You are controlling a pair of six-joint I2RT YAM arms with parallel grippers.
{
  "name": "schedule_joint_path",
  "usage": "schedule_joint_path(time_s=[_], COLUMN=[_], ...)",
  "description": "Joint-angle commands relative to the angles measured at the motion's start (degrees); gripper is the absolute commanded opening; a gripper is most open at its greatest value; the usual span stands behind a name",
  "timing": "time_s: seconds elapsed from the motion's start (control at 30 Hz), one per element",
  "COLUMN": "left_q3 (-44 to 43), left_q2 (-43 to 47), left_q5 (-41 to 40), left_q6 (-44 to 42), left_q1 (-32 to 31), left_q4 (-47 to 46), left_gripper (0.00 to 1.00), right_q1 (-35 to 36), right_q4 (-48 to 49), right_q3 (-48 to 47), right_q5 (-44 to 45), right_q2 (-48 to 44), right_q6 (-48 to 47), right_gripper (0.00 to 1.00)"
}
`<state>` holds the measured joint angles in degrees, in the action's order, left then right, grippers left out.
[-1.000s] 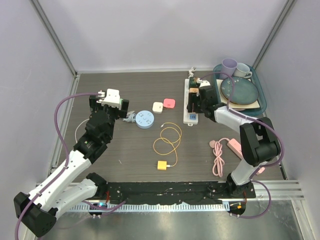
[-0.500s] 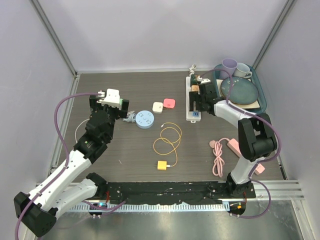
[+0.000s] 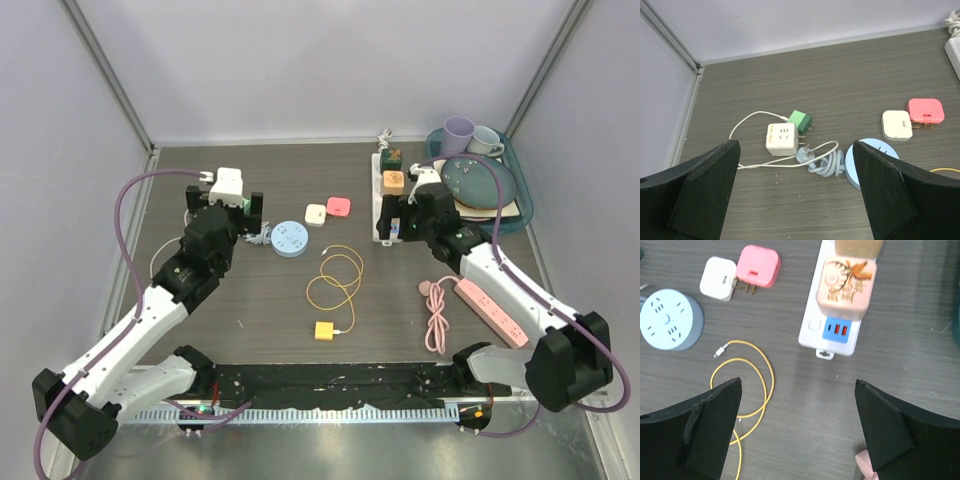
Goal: Insert the plug
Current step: Move the socket to the center of the board.
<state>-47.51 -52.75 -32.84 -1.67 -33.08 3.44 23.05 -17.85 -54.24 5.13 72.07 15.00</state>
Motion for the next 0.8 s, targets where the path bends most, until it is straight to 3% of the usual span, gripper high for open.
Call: schedule_joint_path(time_s=[0.0, 0.17, 0.33, 0.53, 0.77], left_q3=[-4.79, -8.47, -13.82, -23.23, -33.6], left_q2=[-4.53, -11.48, -22.71, -36.79, -52.44], left_q5=[2.42, 4.45, 4.72, 6.03, 8.05], left_q6=[7.81, 15.28, 21.7, 25.74, 25.06], left_q1=[0.21, 0.21, 0.3, 0.21, 0.3], left_q4=[8.58, 17.81, 21.42, 23.18, 23.01], left_gripper=[1.0, 1.0, 1.0, 1.0, 1.0], right_q1=[0.68, 4.1, 6.22, 7.01, 7.1], right_q4=[-2.19, 1.04, 5.8, 14.49, 16.88], right_q3=[4.92, 9.32, 12.75, 17.49, 19.08], right_q5=[-4.33, -6.35, -6.88, -9.43, -10.58], right_q2=[-3.77, -5.36, -4.84, -4.4, -2.73], right_q6=[2.39, 3.28, 4.33, 5.47, 3.46], right_gripper=[1.0, 1.0, 1.0, 1.0, 1.0])
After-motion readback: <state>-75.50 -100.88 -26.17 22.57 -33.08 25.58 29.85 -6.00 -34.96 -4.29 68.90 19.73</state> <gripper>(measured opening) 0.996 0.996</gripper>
